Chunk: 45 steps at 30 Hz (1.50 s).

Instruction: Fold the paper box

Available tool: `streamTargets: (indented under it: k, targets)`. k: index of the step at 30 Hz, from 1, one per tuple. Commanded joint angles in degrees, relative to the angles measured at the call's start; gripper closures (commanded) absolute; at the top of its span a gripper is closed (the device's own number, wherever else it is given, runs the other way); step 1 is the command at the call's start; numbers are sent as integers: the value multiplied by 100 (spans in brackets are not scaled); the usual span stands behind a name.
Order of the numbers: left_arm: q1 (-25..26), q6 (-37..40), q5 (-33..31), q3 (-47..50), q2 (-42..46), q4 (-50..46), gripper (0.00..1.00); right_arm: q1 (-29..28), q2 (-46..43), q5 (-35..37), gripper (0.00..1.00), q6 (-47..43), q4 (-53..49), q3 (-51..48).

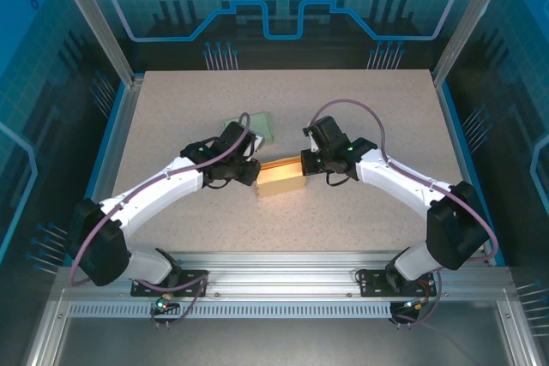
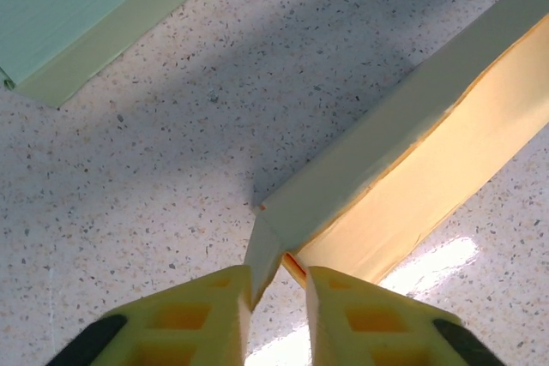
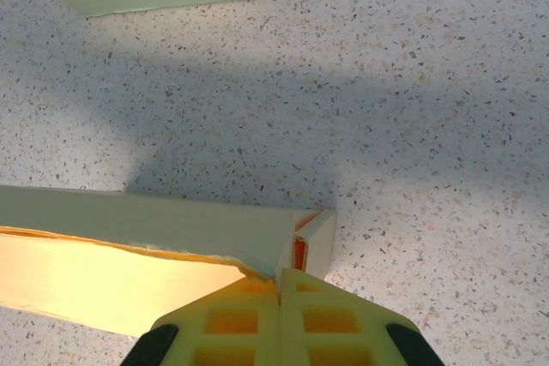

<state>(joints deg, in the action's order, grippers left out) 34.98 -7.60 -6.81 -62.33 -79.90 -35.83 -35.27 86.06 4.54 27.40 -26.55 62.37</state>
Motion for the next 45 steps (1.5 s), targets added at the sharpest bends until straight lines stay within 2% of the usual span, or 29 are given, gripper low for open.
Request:
streamTargets:
  k: [1,5,8,14,28,45]
  targets:
    - [-42,-89,57,-166,-86,-208,71,-120,157,12,100,-33,-360,32]
    - [-43,-52,-18,-148,-222,-236,72,-120,165,3,100,-39,-362,39]
    - [-44,-84,-23,-182,-296,-274,79,-121,174,8,100,-50,-371,54]
    - [-40,-268,227,-313,-229,-297,86,-145,199,-6,100,-38,-329,28]
    - [-44,-642,624,-188,-254,-117,87,-333,376,111,100,-85,-325,117]
    - [-39,-730,506,-76,-314,83,90,-406,166,-47,76,-1,-48,-174]
